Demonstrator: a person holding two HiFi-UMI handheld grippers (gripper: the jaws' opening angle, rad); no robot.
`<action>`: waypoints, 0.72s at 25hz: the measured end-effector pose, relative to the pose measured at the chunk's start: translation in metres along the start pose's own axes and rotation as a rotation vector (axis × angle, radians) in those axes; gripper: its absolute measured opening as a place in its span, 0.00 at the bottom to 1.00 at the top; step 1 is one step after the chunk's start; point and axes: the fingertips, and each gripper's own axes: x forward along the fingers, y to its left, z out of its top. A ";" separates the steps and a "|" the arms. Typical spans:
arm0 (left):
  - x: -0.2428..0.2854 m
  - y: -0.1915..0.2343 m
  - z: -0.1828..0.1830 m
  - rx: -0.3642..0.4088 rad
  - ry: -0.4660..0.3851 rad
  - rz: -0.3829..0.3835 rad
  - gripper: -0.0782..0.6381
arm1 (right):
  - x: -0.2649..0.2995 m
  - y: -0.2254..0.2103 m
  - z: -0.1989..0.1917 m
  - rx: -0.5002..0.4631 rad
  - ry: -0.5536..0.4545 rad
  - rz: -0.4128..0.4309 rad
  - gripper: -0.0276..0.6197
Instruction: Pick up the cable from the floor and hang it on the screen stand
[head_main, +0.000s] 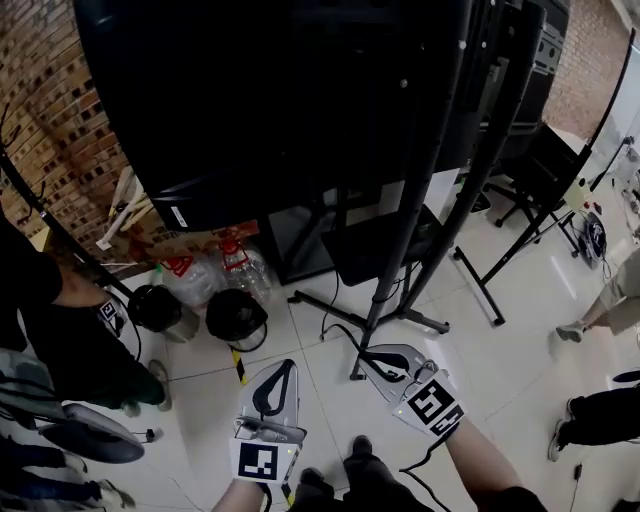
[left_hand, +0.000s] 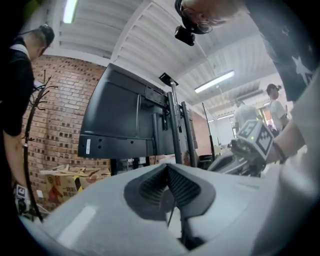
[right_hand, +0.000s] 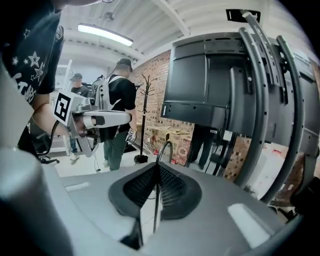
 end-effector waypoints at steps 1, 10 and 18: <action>0.002 0.002 0.005 0.001 -0.003 0.009 0.12 | -0.003 -0.006 0.010 -0.008 -0.016 -0.010 0.06; 0.021 -0.027 0.051 -0.074 -0.009 -0.003 0.12 | -0.052 -0.054 0.097 -0.052 -0.202 -0.093 0.06; 0.037 -0.056 0.081 -0.004 -0.031 -0.026 0.12 | -0.098 -0.067 0.151 -0.105 -0.289 -0.104 0.06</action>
